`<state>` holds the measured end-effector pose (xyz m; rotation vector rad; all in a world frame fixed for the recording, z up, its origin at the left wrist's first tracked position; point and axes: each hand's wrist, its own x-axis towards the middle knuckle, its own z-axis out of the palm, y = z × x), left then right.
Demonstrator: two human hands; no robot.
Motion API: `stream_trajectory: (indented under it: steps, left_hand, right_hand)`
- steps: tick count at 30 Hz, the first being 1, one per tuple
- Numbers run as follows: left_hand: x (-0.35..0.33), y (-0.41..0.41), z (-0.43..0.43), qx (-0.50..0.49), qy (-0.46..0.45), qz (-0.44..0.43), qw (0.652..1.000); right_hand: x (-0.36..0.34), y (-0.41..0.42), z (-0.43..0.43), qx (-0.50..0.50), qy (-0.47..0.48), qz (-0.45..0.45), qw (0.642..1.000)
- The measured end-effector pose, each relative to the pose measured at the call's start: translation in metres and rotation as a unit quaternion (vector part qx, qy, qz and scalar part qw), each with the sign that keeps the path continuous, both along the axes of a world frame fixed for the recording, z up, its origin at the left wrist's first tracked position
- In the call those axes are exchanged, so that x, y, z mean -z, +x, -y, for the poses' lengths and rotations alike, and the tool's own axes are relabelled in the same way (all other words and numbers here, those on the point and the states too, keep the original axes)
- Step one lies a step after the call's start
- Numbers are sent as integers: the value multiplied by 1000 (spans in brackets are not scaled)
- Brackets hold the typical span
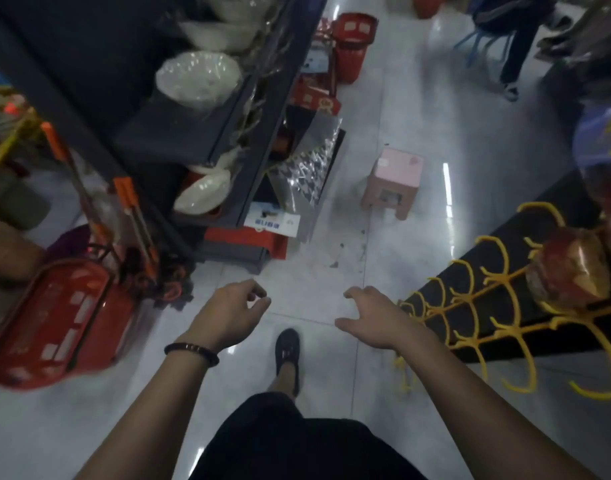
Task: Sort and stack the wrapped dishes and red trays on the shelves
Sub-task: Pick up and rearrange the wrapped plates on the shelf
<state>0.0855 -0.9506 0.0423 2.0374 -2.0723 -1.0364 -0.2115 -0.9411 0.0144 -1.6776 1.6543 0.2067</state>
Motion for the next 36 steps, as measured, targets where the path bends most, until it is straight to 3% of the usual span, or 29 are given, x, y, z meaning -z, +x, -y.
stream_trajectory:
  steps: [9,15,26,36]
  left_hand:
    - [-2,-2,220,50,77,5,996]
    - [-12,-22,326,56,71,-5,996]
    - [-11,-126,516,89,40,80,992]
    - [-19,-183,670,50,53,62,995]
  right_hand:
    - [-20,-15,167,80,-10,-19,997]
    - [-11,-52,257,111,15,-16,994]
    - [10,-140,491,108,-5,23,994]
    - [-3,-178,675,73,-24,63,995]
